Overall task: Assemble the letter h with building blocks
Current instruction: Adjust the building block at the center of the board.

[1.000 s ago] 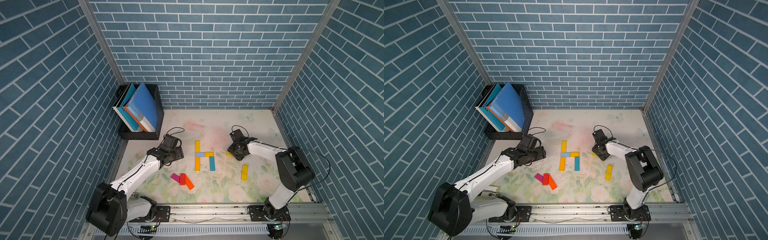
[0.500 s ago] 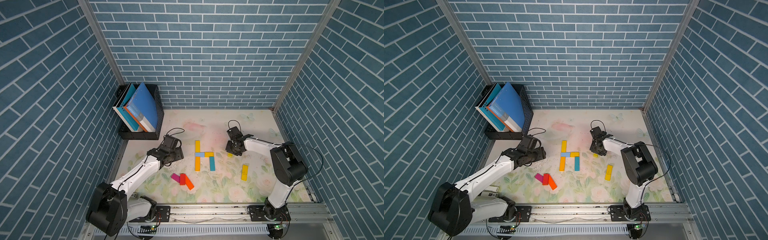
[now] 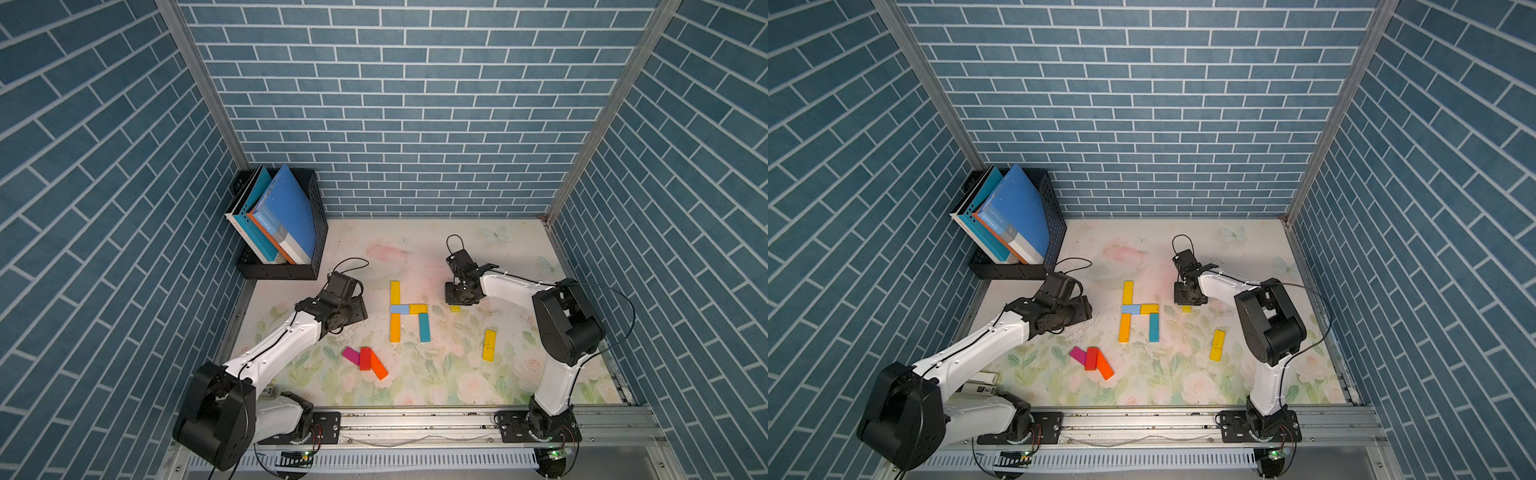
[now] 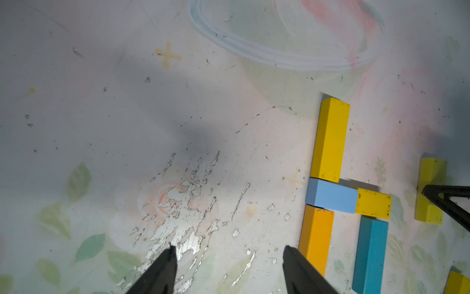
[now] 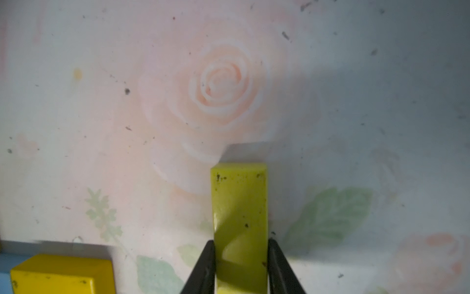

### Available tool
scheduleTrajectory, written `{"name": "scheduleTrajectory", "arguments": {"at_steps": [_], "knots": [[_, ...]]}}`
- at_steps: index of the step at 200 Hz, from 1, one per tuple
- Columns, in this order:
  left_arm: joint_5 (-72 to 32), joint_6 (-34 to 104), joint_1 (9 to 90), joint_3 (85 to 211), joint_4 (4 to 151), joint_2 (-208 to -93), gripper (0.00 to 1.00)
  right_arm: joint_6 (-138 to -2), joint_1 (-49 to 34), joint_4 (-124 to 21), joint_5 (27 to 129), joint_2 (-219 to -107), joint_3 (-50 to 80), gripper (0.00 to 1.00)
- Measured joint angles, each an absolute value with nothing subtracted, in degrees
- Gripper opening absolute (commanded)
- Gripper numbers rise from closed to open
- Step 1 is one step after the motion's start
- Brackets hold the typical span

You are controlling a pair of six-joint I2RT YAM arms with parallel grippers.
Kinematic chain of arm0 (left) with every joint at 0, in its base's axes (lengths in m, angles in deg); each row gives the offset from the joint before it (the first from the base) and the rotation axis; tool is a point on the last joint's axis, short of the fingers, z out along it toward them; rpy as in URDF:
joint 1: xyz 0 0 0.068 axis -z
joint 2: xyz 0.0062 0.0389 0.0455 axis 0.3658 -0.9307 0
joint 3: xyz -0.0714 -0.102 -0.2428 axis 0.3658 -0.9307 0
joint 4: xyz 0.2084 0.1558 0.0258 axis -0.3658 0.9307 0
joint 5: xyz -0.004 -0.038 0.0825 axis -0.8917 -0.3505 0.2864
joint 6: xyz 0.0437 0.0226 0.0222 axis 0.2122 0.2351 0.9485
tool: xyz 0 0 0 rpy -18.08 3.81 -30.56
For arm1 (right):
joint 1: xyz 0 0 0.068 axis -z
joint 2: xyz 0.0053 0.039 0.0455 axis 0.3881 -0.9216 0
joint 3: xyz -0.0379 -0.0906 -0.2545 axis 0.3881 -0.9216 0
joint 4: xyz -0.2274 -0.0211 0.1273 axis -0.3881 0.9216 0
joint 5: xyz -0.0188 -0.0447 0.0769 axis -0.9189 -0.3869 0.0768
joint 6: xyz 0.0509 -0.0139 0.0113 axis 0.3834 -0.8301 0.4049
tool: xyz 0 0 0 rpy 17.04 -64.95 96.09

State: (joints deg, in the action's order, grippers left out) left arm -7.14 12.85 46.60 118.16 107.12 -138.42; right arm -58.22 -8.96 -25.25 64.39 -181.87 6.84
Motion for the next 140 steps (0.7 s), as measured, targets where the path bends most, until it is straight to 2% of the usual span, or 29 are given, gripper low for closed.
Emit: {"name": "scheduleTrajectory", "arguments": {"at_steps": [8, 18, 33, 53, 76, 116, 140], "knots": [[-7.2, 12.7, 46.6, 118.0, 107.1, -138.4, 0.71, -58.4, -9.2, -25.3, 64.5, -182.4, 7.5, 0.21], [-7.2, 12.7, 46.6, 117.9, 107.3, -138.4, 0.71, -58.5, -9.5, -25.4, 64.6, -182.7, 7.9, 0.34], [-7.0, 12.7, 46.6, 117.9, 108.1, -138.4, 0.71, -58.3, -9.8, -25.4, 64.7, -183.0, 8.2, 0.48], [-5.9, 12.7, 47.4, 117.9, 110.5, -138.1, 0.71, -58.8, -9.8, -25.2, 64.8, -183.1, 8.2, 0.57], [-5.1, 12.0, 49.3, 117.4, 112.9, -136.6, 0.71, -58.8, -9.8, -24.9, 64.8, -183.1, 8.6, 0.56], [-5.4, 10.1, 51.7, 113.7, 115.1, -133.8, 0.71, -57.8, -9.9, -24.0, 64.3, -183.1, 10.7, 0.39], [-5.8, 9.4, 51.8, 112.4, 116.1, -133.0, 0.71, -56.7, -10.0, -23.9, 64.4, -183.6, 10.7, 0.38]]}}
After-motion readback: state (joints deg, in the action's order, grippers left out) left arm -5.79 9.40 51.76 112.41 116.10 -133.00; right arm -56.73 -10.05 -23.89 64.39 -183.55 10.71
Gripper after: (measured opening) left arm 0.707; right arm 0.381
